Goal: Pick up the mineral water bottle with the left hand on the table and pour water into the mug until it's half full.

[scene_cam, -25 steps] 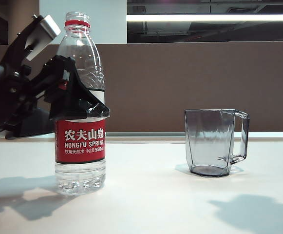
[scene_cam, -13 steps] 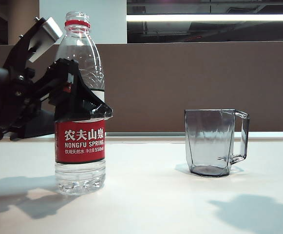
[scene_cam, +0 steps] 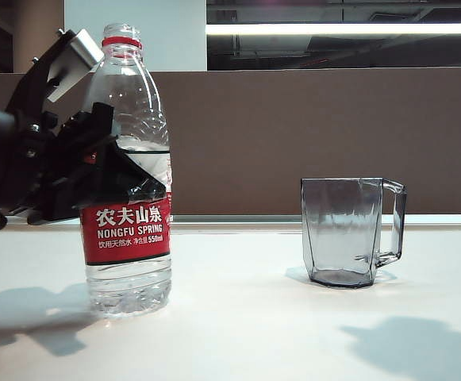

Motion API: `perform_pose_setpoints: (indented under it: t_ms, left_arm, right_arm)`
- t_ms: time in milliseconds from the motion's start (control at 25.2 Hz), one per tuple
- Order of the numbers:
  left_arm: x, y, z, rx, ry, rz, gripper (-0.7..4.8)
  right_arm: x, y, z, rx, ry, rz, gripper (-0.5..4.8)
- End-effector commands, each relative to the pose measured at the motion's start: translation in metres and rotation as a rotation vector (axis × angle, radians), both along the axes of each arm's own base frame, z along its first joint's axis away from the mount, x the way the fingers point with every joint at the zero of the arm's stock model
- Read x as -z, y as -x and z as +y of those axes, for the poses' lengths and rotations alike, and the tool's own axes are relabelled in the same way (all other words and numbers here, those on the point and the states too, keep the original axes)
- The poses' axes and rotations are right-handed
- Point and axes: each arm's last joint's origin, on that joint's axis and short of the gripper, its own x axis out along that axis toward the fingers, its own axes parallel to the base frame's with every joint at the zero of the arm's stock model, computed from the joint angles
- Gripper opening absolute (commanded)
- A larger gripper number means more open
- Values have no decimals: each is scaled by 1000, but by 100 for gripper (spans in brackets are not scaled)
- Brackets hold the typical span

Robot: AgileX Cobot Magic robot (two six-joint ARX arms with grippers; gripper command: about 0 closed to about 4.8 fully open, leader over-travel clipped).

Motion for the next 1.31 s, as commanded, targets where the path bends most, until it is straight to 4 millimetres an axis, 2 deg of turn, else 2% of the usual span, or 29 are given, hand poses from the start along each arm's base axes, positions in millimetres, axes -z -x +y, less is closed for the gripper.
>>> perform_pose_setpoints:
  t_ms: [40,516,715,834,1072,1311]
  left_arm:
    - [-7,-1,-1,6,40,-51,169]
    - [-20,-2,-2,6,123,-159,170]
    - [-21,-3,-3,6,115,-151,170]
    - [-28,-16,-13,13,38,-135,170]
    - [-60,-41,-32,31,-67,-249,170]
    - [-71,-66,-51,41,-125,-252,183]
  right_arm:
    - [-4,0,0,-3,-20,-18,-8]
    - [-4,0,0,-2,-19,-18,-8]
    - [-4,0,0,-3,-19,-18,-8]
    - [-4,0,0,-3,-20,-18,-8]
    - [-4,0,0,-2,-20,-18,-8]
    - [-4,0,0,-2,-20,-18,-8]
